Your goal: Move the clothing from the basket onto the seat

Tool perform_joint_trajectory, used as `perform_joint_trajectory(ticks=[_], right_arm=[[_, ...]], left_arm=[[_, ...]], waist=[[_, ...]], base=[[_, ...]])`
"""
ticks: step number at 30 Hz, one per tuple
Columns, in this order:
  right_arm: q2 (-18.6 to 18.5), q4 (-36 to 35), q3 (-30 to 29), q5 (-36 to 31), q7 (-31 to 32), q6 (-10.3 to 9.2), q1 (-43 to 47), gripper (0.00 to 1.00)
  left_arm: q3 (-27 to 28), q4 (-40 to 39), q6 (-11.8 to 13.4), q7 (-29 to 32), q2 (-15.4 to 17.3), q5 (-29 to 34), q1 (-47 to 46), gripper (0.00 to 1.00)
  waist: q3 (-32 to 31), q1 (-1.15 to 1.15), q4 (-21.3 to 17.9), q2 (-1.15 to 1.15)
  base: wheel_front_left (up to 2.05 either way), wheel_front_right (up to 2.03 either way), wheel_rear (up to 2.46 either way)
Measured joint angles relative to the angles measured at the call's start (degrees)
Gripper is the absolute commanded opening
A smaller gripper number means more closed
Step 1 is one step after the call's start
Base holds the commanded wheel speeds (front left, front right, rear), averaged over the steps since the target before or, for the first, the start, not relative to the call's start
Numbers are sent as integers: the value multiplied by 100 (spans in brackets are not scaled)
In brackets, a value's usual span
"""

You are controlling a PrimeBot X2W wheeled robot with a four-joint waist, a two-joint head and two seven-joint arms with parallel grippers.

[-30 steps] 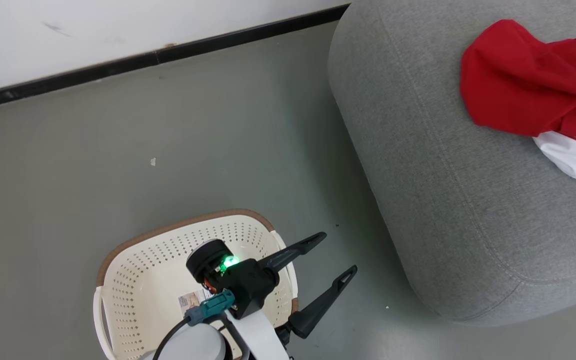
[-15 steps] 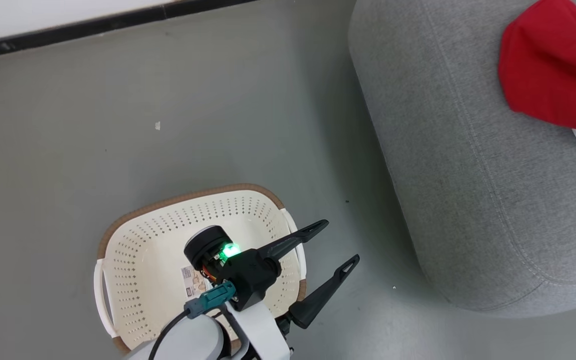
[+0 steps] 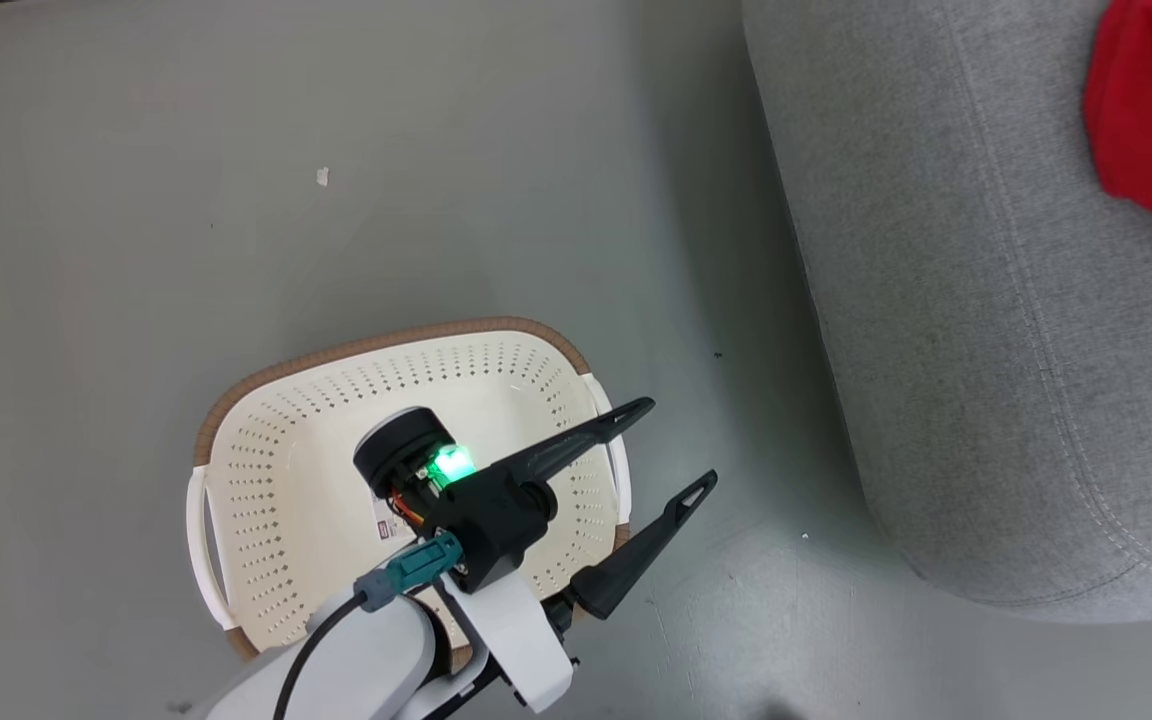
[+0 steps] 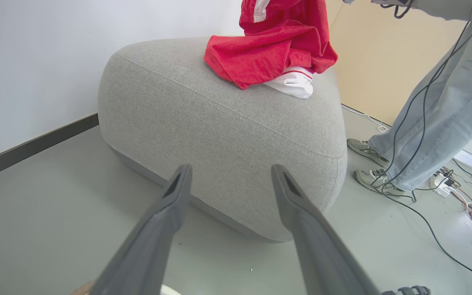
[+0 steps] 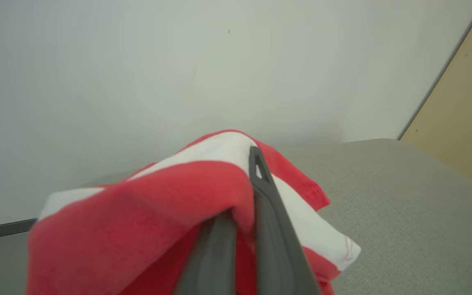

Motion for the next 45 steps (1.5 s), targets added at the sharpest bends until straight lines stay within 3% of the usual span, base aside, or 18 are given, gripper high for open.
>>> perform_joint_trajectory(ticks=[22, 26, 29, 30, 32, 33, 34, 45], right_arm=[[249, 786, 799, 809, 65, 0, -15, 0], [265, 862, 964, 1095, 205, 0, -31, 34], [256, 959, 1078, 1235, 330, 0, -95, 48], [238, 966, 1122, 1280, 382, 0, -98, 58], [221, 989, 1218, 1349, 493, 0, -98, 88], [216, 992, 1271, 1396, 565, 0, -97, 96], [201, 992, 1327, 1445, 606, 0, -97, 100], [32, 953, 1798, 2015, 1457, 0, -97, 100]], left_arm=[[60, 38, -4, -62, 10, 25, -314, 100], [54, 104, -8, -116, 9, -9, -315, 100], [46, 140, -10, -162, 3, -15, -315, 100], [43, 153, -10, -165, -1, -15, -315, 100], [41, 197, -10, -200, 1, -29, -315, 100], [40, 213, -11, -214, 0, -52, -315, 100], [35, 230, -11, -219, -4, -60, -315, 100], [4, 413, -29, -376, -34, -159, -302, 100]], waist=[[252, 0, 120, 0], [181, 0, 103, 0], [115, 0, 87, 0], [92, 0, 82, 0], [40, 0, 68, 0], [14, 0, 61, 0], [-15, 0, 54, 0], [-344, 0, -39, 0]], base=[[0, 0, 0], [0, 0, 0], [0, 0, 0], [0, 0, 0], [0, 0, 0], [0, 0, 0], [0, 0, 0], [0, 0, 0]])
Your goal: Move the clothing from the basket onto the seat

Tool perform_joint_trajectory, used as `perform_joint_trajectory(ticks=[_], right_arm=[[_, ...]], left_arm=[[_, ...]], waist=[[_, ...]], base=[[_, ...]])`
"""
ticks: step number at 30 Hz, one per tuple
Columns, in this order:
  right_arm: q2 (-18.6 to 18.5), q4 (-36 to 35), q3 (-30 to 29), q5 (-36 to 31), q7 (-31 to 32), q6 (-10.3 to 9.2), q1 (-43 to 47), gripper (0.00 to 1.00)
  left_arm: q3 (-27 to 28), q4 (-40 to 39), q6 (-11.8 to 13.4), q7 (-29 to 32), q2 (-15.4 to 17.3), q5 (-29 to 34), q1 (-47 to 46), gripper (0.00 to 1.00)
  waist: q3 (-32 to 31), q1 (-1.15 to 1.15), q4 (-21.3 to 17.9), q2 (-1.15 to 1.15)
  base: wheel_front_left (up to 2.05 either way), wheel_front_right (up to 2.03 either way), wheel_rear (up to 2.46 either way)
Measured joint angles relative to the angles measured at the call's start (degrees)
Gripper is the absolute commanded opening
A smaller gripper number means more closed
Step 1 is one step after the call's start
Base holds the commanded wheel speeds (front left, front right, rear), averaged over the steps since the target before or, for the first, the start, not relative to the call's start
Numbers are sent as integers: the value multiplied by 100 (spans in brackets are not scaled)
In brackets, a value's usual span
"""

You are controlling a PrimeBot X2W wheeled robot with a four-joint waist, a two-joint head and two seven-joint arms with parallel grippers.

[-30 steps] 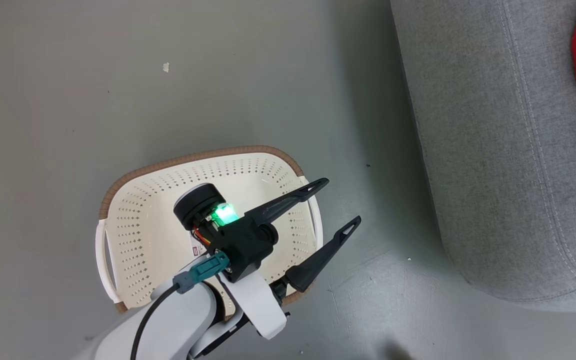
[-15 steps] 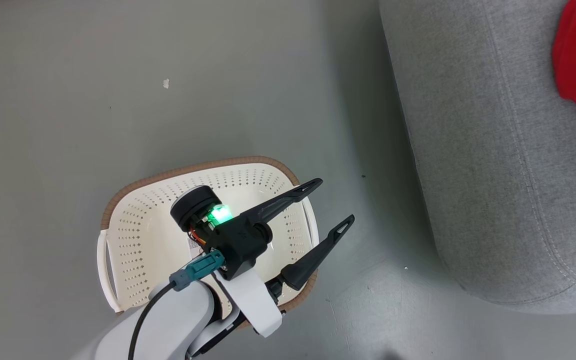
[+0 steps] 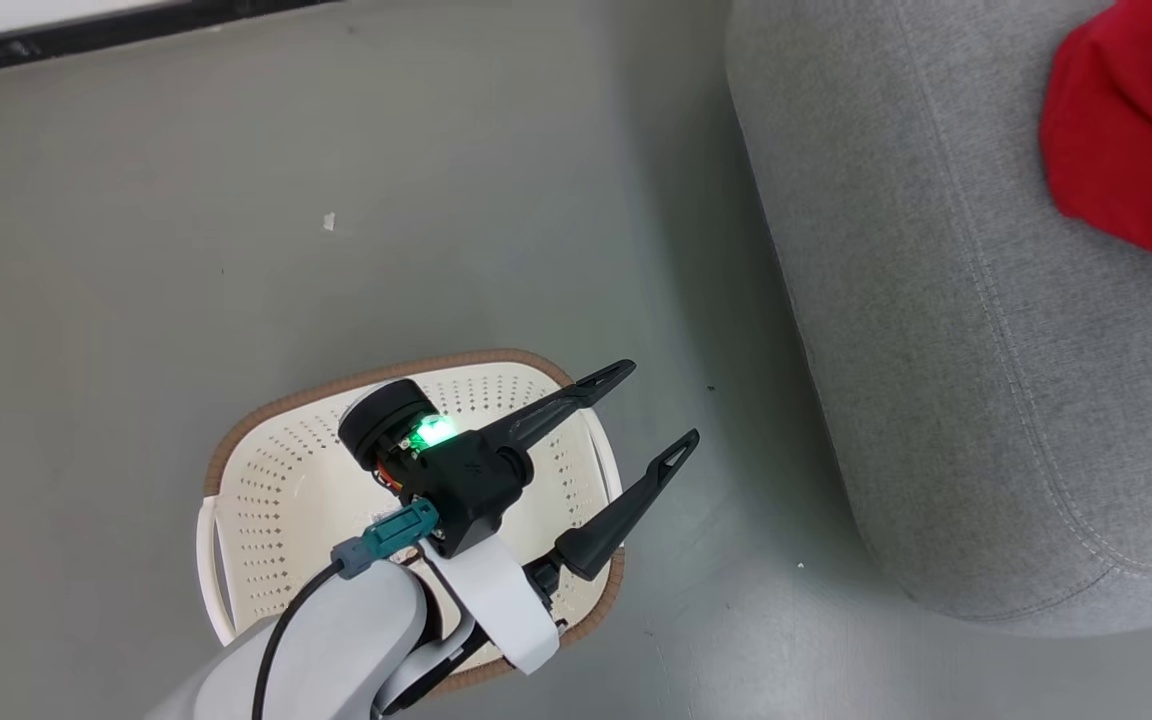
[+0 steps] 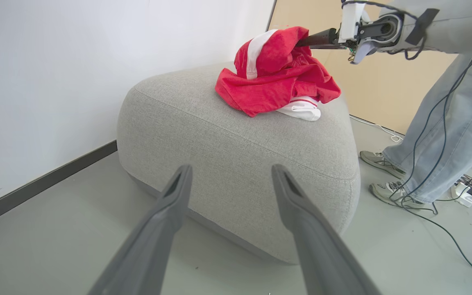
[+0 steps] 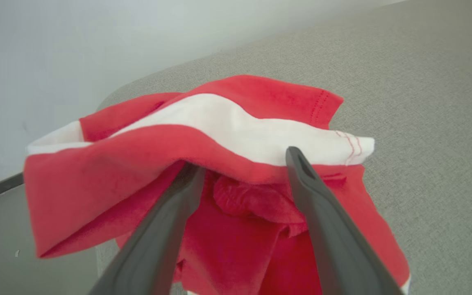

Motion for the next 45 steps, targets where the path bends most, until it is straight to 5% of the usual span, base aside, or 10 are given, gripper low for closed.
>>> perform_joint_trajectory(ticks=[18, 45], right_arm=[[-425, -531, 548, 457, 497, -1, 129, 100], [-439, -1618, 1168, 227, -552, -1, 597, 100]], left_arm=[[53, 285, -5, -222, -33, -210, 181, 100], [595, 570, 398, -448, -131, -363, 801, 100]], waist=[[-645, 0, -143, 0], [-1630, 0, 96, 0]], base=[[0, 0, 0], [0, 0, 0]])
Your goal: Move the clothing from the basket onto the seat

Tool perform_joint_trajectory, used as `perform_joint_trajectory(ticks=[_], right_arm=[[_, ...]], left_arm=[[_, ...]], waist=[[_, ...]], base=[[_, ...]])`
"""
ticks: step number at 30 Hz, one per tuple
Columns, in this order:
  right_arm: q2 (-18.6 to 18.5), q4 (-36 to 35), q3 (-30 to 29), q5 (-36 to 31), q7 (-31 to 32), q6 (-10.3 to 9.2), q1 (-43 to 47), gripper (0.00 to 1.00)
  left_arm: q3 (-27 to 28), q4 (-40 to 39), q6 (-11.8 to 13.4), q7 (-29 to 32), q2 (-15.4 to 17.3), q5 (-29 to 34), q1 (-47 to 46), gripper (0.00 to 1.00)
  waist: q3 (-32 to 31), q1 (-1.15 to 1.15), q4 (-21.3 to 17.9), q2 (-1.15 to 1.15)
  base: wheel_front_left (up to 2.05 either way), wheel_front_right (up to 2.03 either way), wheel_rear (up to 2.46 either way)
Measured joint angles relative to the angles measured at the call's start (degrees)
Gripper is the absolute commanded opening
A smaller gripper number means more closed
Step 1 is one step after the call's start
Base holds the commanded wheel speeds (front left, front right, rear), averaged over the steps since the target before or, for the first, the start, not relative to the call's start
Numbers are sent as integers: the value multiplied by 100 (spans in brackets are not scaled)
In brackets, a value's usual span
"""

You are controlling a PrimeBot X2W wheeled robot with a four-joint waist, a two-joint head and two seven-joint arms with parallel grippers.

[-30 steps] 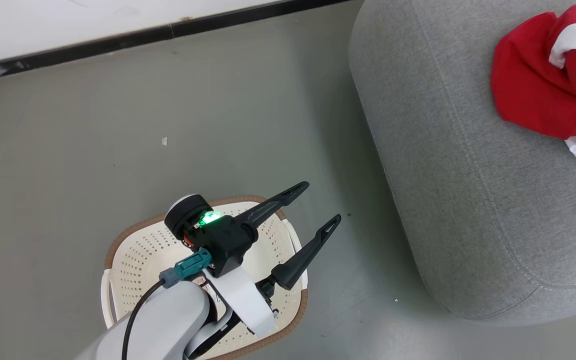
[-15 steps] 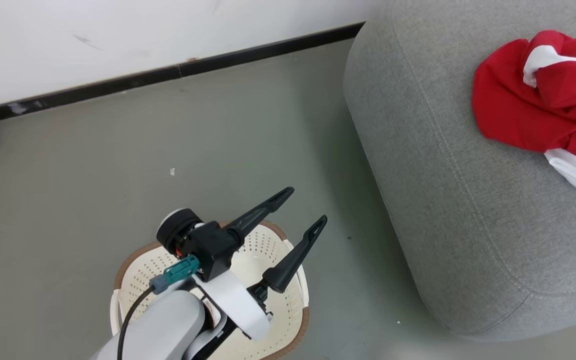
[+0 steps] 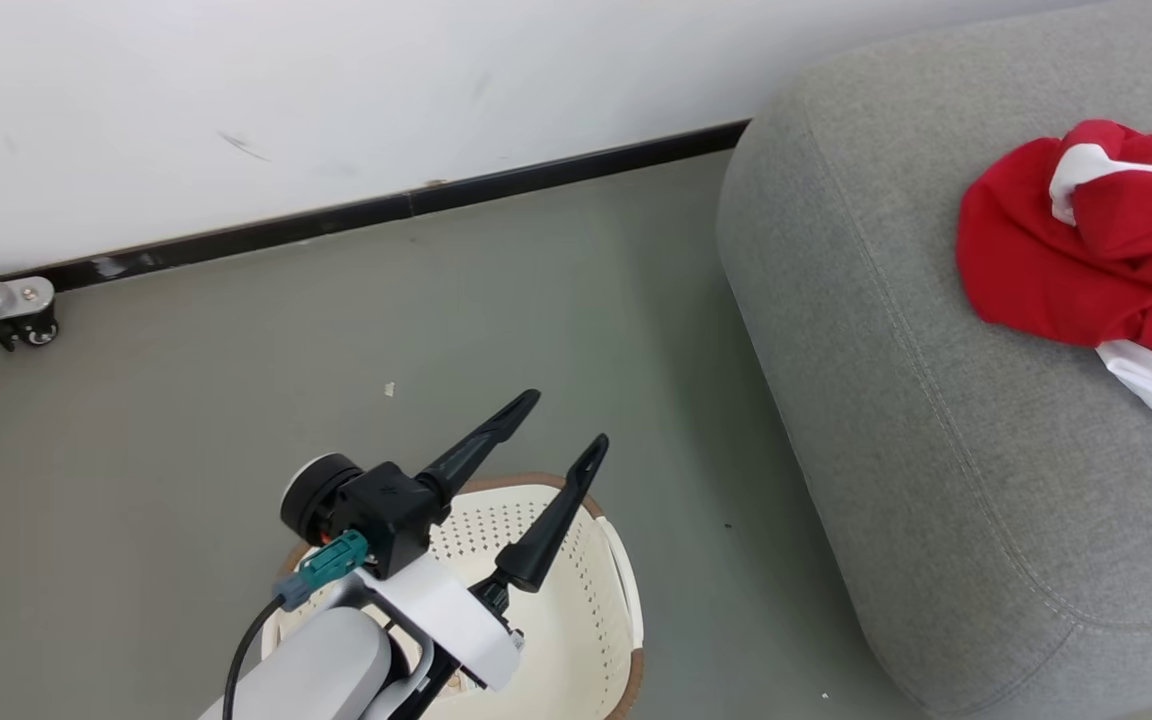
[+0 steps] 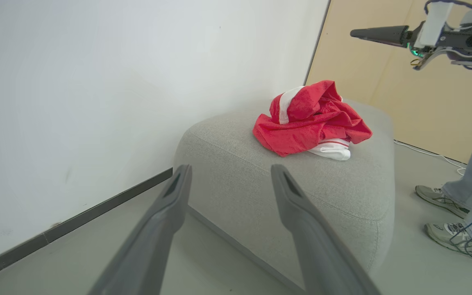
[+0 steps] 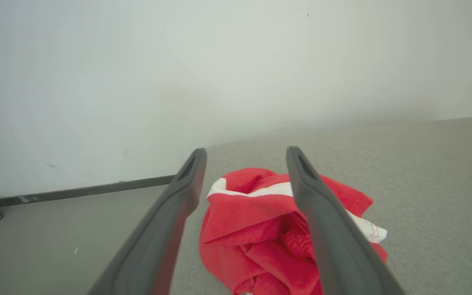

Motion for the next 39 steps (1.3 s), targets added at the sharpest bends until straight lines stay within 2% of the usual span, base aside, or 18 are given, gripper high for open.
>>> perform_joint_trajectory(ticks=[10, 19, 26, 39], right_arm=[[47, -388, 223, -293, -575, 0, 101, 100], [233, -636, 334, -547, -749, 0, 389, 100], [380, -793, 178, -692, -856, 0, 711, 100], [1046, -981, -360, -918, -862, 0, 1532, 100]], left_arm=[[502, 34, 245, -27, 97, -152, 168, 100], [759, 69, 387, -45, 156, -180, 330, 100], [1017, 89, 500, -52, 160, -215, 537, 100], [1595, 70, 642, -53, 133, -240, 917, 100]], waist=[[-236, 0, 318, 0], [-401, 0, 588, 0], [-524, 0, 816, 0], [-724, 0, 1166, 0]], base=[[0, 0, 0], [0, 0, 0], [0, 0, 0], [0, 0, 0]])
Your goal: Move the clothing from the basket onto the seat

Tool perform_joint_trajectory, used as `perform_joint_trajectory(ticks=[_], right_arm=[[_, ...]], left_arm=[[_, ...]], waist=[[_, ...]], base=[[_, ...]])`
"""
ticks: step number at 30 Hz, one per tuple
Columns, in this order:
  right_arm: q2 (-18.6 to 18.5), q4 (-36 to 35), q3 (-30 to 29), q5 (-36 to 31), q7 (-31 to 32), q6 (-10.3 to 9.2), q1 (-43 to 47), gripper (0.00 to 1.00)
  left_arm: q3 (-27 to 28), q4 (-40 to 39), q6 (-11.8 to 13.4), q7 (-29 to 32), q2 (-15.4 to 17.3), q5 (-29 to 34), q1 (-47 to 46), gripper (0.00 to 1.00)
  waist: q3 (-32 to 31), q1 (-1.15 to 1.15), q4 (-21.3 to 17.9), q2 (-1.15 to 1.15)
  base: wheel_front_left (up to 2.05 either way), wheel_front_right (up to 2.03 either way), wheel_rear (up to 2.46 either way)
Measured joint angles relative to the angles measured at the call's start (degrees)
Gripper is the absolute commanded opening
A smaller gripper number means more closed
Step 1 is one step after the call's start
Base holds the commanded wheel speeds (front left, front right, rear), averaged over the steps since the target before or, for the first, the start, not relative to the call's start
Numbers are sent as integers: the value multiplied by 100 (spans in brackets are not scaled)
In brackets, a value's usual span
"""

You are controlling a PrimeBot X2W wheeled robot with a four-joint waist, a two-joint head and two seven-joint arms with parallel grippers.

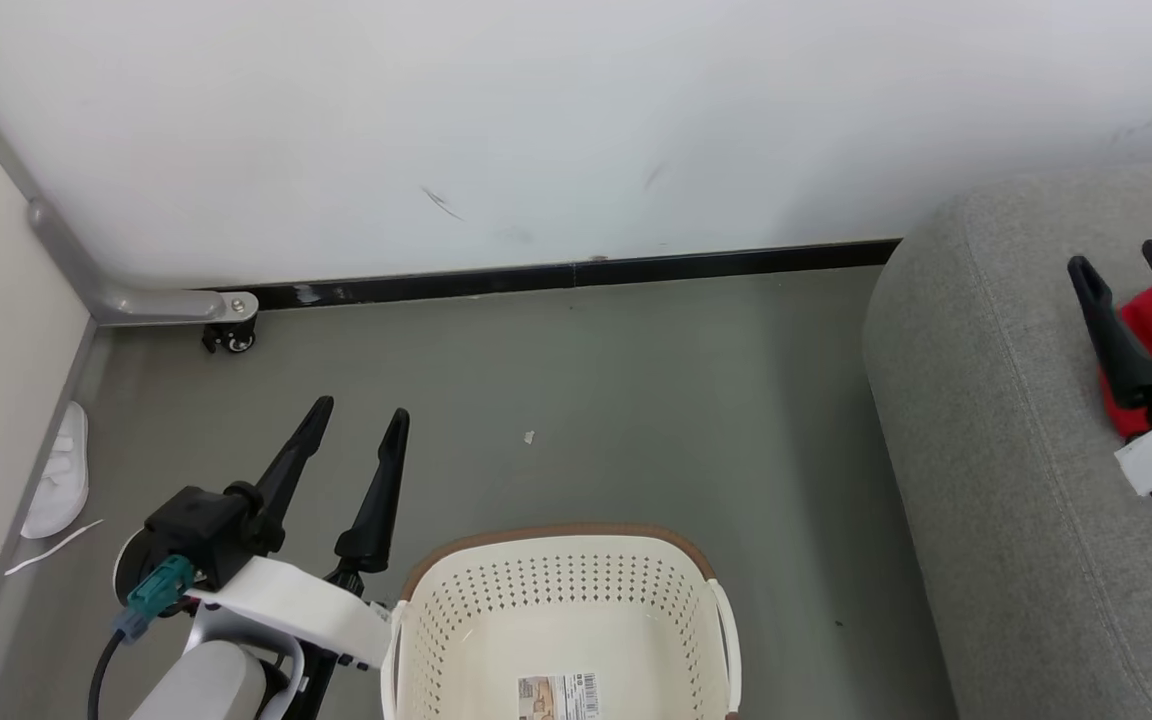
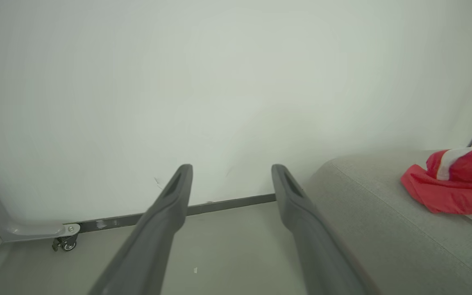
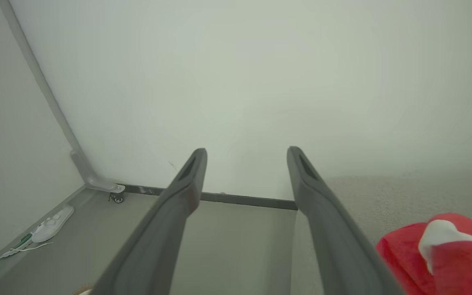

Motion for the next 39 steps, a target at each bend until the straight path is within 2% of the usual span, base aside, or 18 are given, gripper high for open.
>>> perform_joint_trajectory(ticks=[16, 21, 29, 39], right_arm=[[720, -782, -286, -698, 0, 0, 996, 100], [936, -922, -311, -898, -1, 0, 1305, 100], [1440, -1137, -623, -1093, -1, 0, 1850, 100], [1704, -1354, -446, -1421, 0, 0, 2245, 100]], left_arm=[[705, -110, 167, 0, -152, 156, 682, 100], [922, -144, 203, 0, -189, 414, 790, 100], [1363, -182, 255, 0, -365, 531, 1105, 100], [1636, -199, 247, -1, -560, 715, 1394, 100]], waist=[[-158, 0, 124, 0], [-169, 0, 109, 0], [-268, 0, 132, 0], [-387, 0, 170, 0]], base=[[0, 0, 0], [0, 0, 0], [0, 0, 0], [0, 0, 0]])
